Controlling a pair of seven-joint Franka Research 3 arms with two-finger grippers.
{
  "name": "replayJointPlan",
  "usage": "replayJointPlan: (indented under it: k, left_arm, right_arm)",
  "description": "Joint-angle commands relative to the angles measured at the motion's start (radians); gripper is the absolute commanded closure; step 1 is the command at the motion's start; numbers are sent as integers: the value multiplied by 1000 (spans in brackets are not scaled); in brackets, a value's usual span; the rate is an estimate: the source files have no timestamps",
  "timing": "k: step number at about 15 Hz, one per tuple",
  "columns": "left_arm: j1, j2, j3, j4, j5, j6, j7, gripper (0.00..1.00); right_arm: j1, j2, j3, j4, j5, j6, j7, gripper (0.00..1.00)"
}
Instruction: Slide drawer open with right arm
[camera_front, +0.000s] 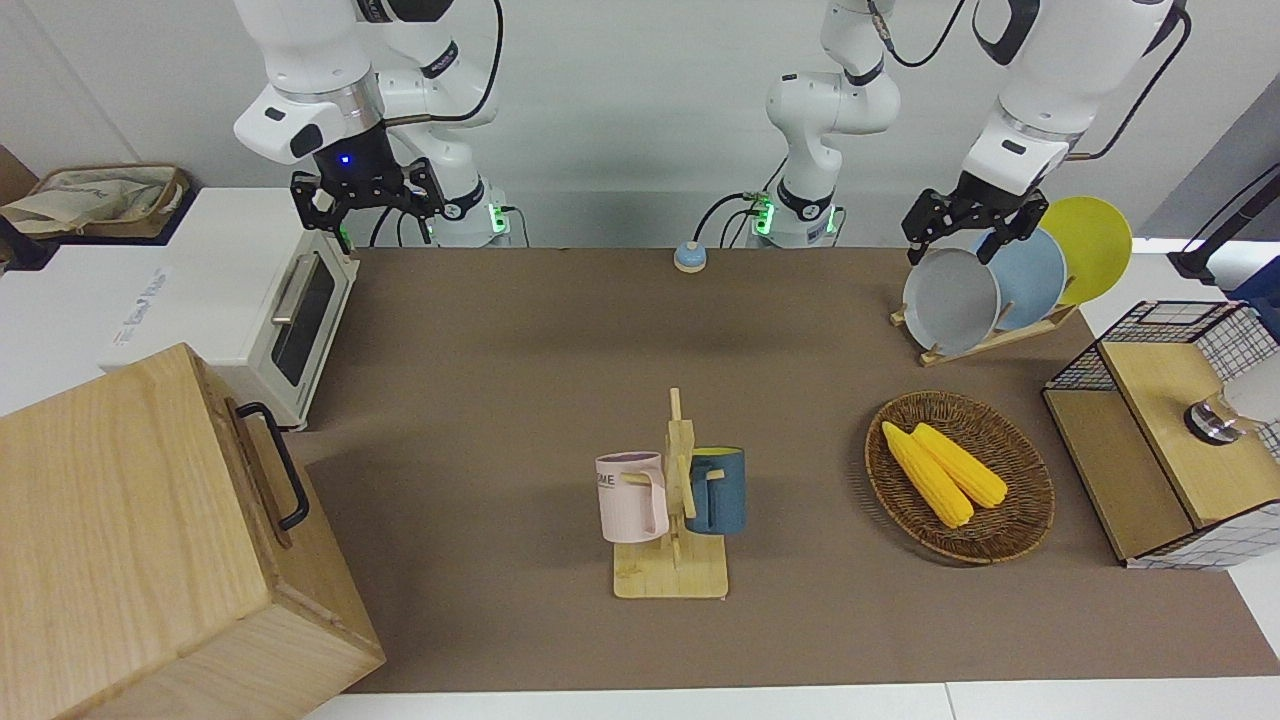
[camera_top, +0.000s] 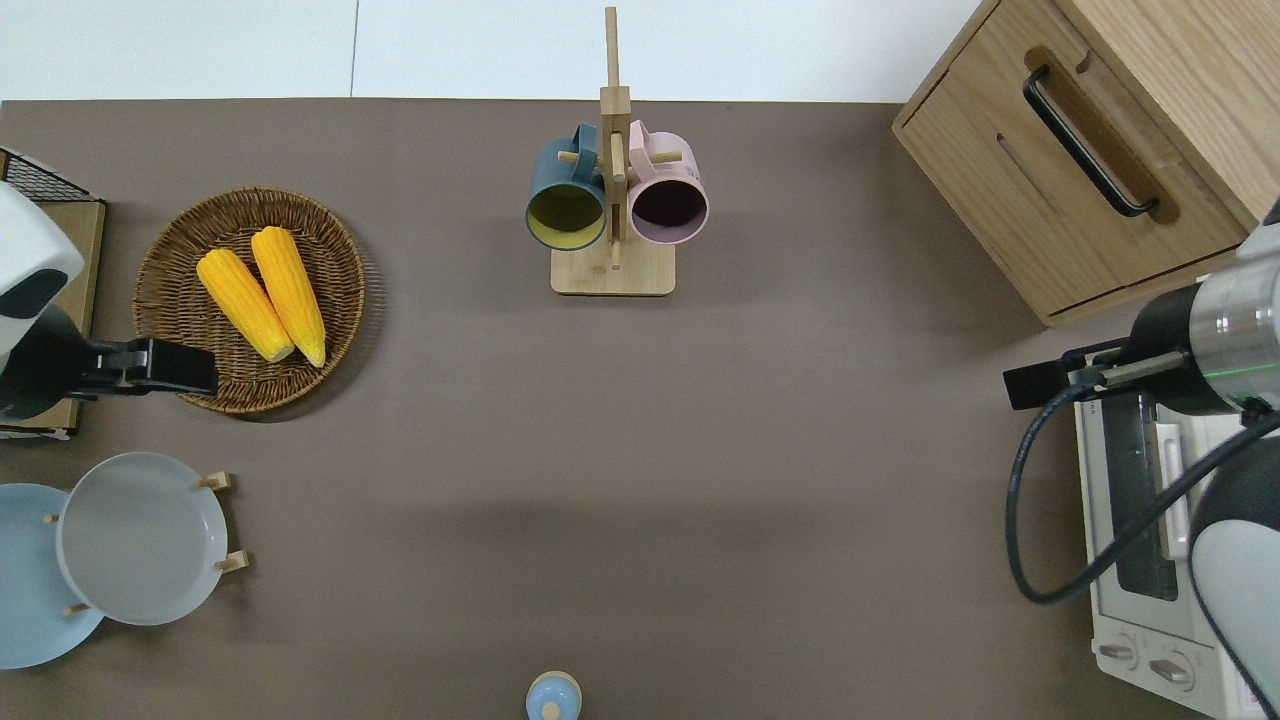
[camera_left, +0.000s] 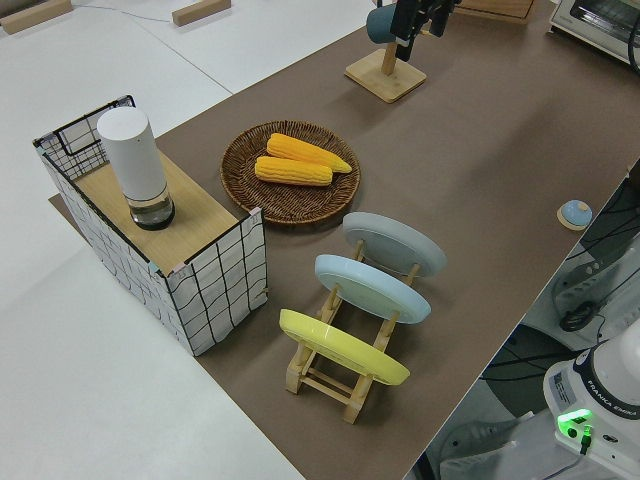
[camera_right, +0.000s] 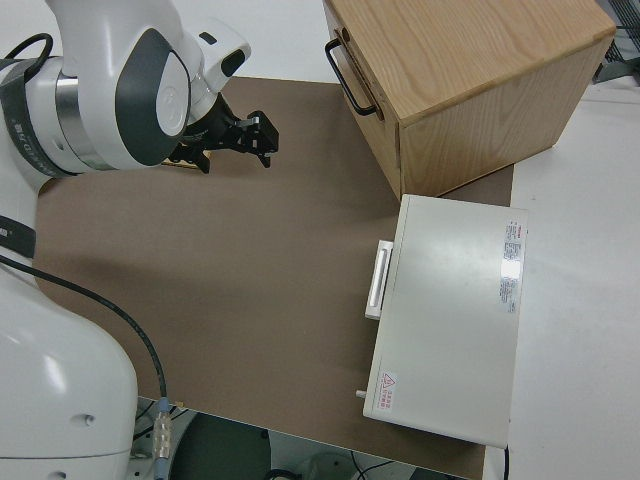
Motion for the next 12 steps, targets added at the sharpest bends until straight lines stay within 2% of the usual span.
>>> replayJointPlan:
  k: [1,5,8,12]
  left_arm:
    - [-2,-8,3,2,13,-13,1,5]
    - [-2,-8,3,2,13,-14,1,5]
    - [-2,-8,3,2,13,-14,1,2]
    - [-2,-8,3,2,13,-13,1,2]
  right_arm:
    - [2,16,-2,41,-2,-33,-4,13]
    - [2,14,13,41,-35,-27,-2,13]
    - [5,13,21,41,-39,-22,67,13]
    - [11,14,99,36,-169,-18,99,13]
